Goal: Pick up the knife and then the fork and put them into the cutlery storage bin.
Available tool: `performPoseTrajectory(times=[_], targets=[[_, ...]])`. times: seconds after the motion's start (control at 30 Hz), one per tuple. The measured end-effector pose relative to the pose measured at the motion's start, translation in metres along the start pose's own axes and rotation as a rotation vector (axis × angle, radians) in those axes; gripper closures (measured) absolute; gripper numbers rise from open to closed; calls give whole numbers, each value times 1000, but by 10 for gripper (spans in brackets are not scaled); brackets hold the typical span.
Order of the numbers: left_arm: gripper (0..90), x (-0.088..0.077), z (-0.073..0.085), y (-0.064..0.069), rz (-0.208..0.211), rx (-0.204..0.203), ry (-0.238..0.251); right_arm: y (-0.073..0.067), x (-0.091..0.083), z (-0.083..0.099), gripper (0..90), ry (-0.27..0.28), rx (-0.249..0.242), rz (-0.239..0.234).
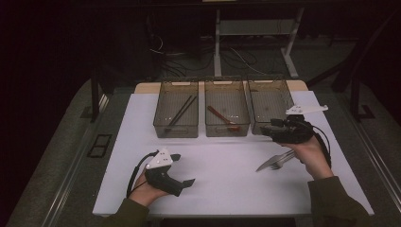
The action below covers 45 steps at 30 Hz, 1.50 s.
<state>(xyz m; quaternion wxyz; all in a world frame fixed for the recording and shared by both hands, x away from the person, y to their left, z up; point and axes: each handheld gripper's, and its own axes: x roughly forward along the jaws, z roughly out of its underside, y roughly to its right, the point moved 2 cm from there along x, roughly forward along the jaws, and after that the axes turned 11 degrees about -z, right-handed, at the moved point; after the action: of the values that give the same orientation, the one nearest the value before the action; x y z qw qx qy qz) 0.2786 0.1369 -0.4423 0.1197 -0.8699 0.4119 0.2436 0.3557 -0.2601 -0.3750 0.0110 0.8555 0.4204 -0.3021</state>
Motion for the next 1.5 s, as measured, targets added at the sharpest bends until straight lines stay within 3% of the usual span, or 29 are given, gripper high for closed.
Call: performPoseTrajectory(times=[0.2, 0.4, 0.57, 0.63, 0.97, 1.33, 1.5], targets=[[0, 0, 0, 0, -1, -1, 1, 4, -14, 13, 409, -10, 5, 13], [0, -1, 0, 0, -4, -10, 11, 10, -25, 27, 490, -38, 13, 24], [0, -1, 0, -1, -3, -10, 11, 19, -31, 40, 599, -70, 22, 48], [0, -1, 0, -1, -5, -13, 12, 24, -33, 46, 650, -84, 18, 79], [0, -1, 0, -1, -7, -8, 9, 57, -35, 72, 895, -182, 84, 160], [0, -1, -1, 0, -7, -2, 10, 69, -32, 88, 900, -260, 122, 187], [0, -1, -1, 0, -6, 0, 8, 69, -29, 93, 900, -288, 113, 186]])
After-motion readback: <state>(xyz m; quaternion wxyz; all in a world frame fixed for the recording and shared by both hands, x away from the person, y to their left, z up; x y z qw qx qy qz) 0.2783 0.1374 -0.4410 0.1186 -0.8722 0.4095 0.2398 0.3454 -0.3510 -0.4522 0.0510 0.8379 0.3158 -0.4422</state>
